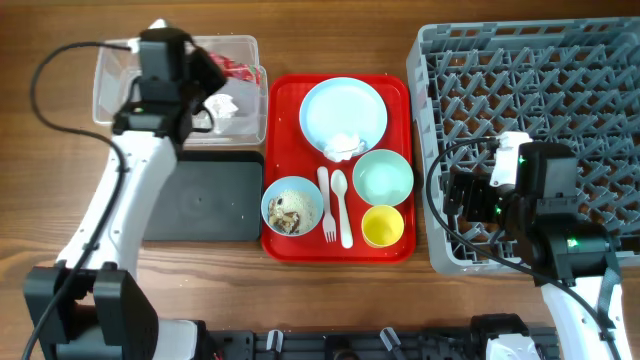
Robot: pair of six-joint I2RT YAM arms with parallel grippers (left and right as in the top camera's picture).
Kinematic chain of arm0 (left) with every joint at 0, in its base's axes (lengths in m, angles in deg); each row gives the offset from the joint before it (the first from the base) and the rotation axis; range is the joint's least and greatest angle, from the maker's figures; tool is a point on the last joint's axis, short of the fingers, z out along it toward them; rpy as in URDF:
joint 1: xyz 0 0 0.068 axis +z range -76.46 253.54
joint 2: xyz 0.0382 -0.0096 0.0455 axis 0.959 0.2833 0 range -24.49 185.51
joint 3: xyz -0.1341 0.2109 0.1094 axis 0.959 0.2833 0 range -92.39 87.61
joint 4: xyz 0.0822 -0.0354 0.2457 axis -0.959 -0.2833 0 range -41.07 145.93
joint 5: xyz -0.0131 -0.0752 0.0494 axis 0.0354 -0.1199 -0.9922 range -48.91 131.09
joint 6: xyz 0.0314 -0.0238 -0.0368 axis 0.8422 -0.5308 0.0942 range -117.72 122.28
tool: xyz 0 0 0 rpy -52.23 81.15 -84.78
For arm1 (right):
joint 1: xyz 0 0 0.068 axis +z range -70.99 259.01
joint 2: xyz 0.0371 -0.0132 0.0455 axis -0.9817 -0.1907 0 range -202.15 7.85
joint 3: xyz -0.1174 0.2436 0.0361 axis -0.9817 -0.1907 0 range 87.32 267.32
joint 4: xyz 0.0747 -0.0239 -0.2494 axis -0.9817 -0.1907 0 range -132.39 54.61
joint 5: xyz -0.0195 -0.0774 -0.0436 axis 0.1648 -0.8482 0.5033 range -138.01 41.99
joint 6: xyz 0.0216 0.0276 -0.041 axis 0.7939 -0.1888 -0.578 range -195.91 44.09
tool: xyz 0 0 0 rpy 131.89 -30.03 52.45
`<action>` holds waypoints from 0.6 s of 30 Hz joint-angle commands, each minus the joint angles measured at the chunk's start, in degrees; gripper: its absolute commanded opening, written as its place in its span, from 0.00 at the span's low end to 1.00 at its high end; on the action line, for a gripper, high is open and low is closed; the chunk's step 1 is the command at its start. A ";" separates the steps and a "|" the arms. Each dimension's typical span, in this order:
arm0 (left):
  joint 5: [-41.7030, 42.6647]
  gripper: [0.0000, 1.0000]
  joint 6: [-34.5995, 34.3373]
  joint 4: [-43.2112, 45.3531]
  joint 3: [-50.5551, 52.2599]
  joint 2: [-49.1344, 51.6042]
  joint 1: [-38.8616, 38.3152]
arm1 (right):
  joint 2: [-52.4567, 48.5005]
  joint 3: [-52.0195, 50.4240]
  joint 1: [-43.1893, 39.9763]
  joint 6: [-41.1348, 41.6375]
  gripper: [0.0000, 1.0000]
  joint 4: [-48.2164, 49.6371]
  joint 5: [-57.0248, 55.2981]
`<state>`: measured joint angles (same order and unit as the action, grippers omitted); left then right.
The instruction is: Sort waste into correct bins and load items into the dishwasher rack
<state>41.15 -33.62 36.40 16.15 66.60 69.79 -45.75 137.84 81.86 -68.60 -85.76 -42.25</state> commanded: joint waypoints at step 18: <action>10.54 0.83 22.27 3.21 0.31 17.05 -25.18 | -0.20 1.33 0.24 0.35 1.00 -0.11 0.72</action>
<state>51.71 -15.92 37.45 16.15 78.88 46.89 -45.84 137.84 81.86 -68.60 -85.80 -42.25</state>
